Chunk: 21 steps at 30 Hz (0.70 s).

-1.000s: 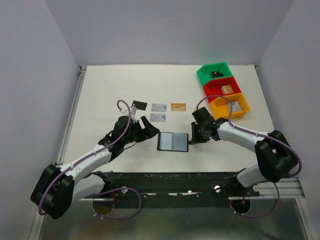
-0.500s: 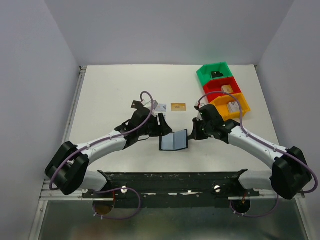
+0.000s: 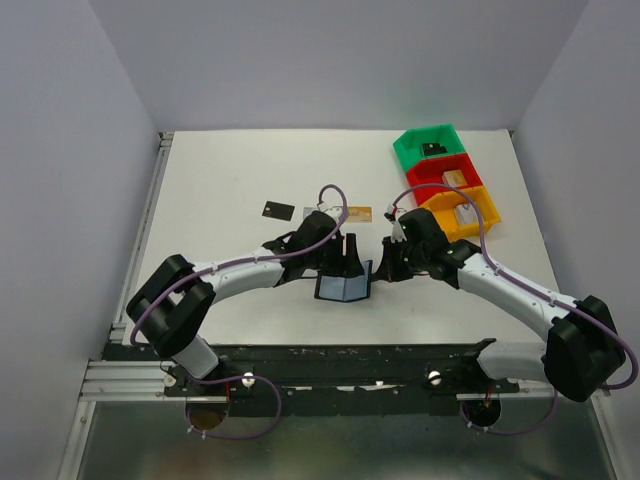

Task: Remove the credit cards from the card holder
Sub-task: Remove the credit card from the card holder.

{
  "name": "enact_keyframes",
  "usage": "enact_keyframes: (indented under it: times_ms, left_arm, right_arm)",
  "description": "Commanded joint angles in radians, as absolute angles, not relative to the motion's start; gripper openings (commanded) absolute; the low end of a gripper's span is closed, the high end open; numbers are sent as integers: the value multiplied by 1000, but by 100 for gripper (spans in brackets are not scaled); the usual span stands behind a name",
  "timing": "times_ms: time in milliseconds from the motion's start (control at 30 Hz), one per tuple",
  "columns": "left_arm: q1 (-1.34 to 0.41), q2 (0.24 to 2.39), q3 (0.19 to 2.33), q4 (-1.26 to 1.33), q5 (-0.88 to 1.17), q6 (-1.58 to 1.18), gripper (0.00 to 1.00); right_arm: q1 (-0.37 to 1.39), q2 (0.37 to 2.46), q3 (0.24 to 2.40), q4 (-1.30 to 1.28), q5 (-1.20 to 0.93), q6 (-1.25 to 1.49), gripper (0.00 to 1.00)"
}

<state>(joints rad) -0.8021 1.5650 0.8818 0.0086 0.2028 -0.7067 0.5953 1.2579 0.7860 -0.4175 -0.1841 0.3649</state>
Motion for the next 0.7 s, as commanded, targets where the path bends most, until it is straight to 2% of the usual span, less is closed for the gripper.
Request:
enact_keyframes:
  times_ms: [0, 100, 300, 467, 667]
  left_arm:
    - [-811, 1601, 905, -31, 206, -673, 69]
    - [-813, 1621, 914, -41, 204, -667, 65]
    - [-825, 1643, 928, -45, 207, -660, 65]
    - [-842, 1647, 942, -51, 204, -649, 71]
    - [-859, 1661, 965, -77, 187, -640, 71]
  right_arm:
    - [594, 1253, 775, -394, -204, 353, 0]
    - [592, 1250, 778, -393, -201, 353, 0]
    - [592, 1243, 781, -393, -210, 351, 0]
    - [592, 1241, 778, -393, -216, 356, 0]
    - [592, 1236, 779, -394, -218, 357, 0]
